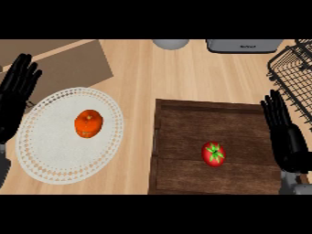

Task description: Pick the tomato from the tray and place it in the tiered basket

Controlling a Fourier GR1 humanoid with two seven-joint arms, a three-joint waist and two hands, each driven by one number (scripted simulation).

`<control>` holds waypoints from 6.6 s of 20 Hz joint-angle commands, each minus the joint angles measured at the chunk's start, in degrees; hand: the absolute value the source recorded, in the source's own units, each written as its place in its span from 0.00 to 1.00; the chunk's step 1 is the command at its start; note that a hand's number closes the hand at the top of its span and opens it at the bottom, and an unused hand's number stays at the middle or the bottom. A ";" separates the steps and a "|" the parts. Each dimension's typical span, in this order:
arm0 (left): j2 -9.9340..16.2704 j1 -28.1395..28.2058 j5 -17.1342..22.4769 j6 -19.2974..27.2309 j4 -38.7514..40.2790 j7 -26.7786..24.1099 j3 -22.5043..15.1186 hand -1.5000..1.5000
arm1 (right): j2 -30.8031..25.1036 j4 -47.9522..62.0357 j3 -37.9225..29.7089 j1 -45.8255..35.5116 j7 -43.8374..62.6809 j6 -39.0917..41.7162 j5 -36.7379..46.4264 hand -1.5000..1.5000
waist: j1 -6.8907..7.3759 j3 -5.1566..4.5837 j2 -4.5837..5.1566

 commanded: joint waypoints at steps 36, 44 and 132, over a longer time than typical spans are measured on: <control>-6.14 3.39 -20.78 7.92 8.14 -0.23 -5.00 0.50 | -24.06 -22.48 14.02 -25.89 75.43 21.99 2.26 0.00 | 1.20 0.17 1.74; -5.53 2.86 -21.58 6.50 5.69 3.14 -3.18 0.50 | -18.80 -14.88 18.96 -28.92 79.03 25.51 5.94 0.00 | 0.99 0.22 1.69; -14.91 0.04 -31.13 -3.43 5.40 1.36 2.36 0.50 | -10.71 19.36 -14.93 -48.55 85.78 -5.83 74.22 1.00 | 7.67 -0.16 4.52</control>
